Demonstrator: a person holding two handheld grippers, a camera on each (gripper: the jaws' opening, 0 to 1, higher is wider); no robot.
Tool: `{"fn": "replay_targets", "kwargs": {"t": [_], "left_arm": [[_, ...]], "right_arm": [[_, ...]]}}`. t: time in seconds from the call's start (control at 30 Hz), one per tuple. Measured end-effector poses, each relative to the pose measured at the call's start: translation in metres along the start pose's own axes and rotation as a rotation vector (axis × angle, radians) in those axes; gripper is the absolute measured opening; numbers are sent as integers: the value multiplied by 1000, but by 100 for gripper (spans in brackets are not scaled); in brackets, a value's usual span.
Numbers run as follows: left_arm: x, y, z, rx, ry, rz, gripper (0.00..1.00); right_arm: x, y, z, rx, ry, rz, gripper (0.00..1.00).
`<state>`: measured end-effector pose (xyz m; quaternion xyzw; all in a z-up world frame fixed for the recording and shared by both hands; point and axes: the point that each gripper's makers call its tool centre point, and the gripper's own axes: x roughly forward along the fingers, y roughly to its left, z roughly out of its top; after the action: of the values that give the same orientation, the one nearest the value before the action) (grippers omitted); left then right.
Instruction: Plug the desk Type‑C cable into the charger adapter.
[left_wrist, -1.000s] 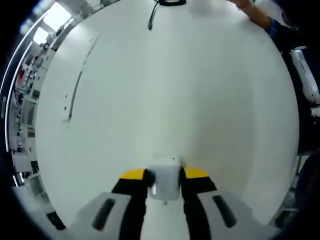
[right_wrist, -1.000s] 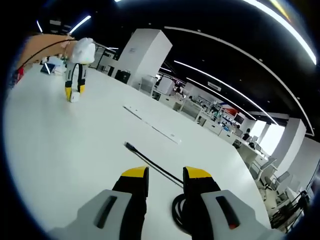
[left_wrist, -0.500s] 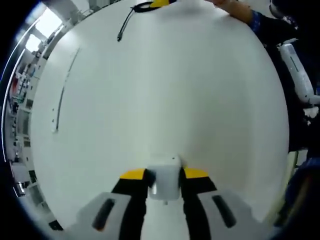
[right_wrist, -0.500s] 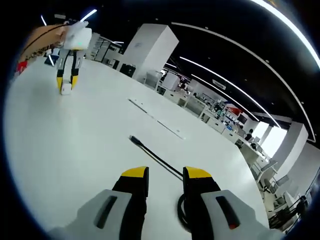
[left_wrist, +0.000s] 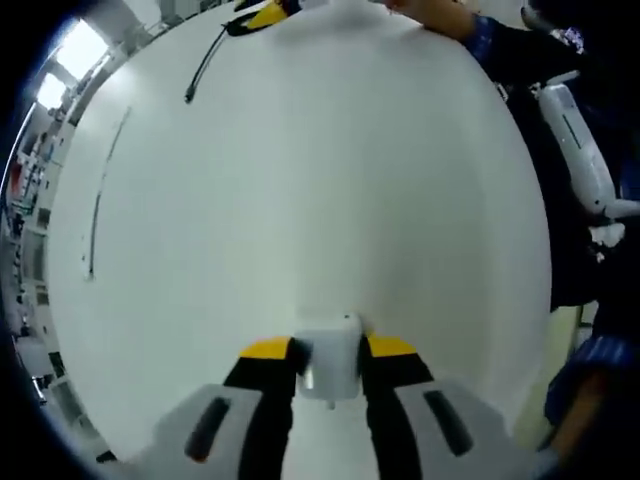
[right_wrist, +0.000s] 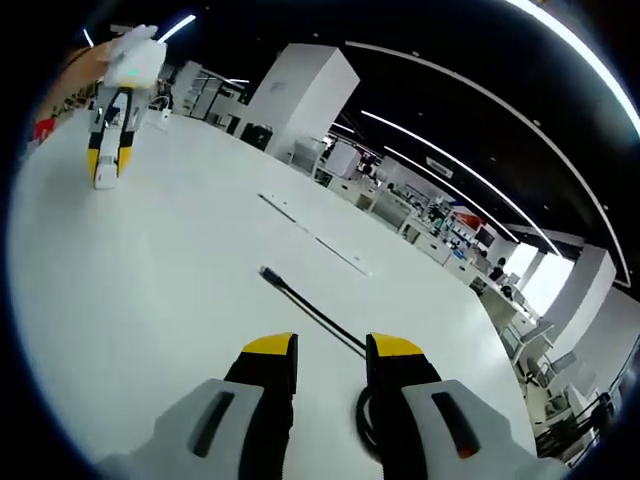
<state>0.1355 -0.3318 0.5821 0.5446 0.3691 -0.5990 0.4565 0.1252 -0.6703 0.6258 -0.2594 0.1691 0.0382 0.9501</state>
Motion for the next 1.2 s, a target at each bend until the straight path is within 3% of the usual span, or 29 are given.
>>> {"fn": "replay_targets", "kwargs": {"t": [0.5,0.83,1.07,1.2], "left_arm": [[0,-46,10,38,-6,-55,25],[6,-45,9,-1,2,-91,26],[6,-43,10,19,-7,-96,26],[7,-42,10,57,22,-77,26]], "right_arm": [[0,-2,0,2,7,-3,28],[3,0,-1,2,16,8,28],[3,-6,-3,13,18,-3,27],[-2,-16,1,26,-2,-30,27]]}}
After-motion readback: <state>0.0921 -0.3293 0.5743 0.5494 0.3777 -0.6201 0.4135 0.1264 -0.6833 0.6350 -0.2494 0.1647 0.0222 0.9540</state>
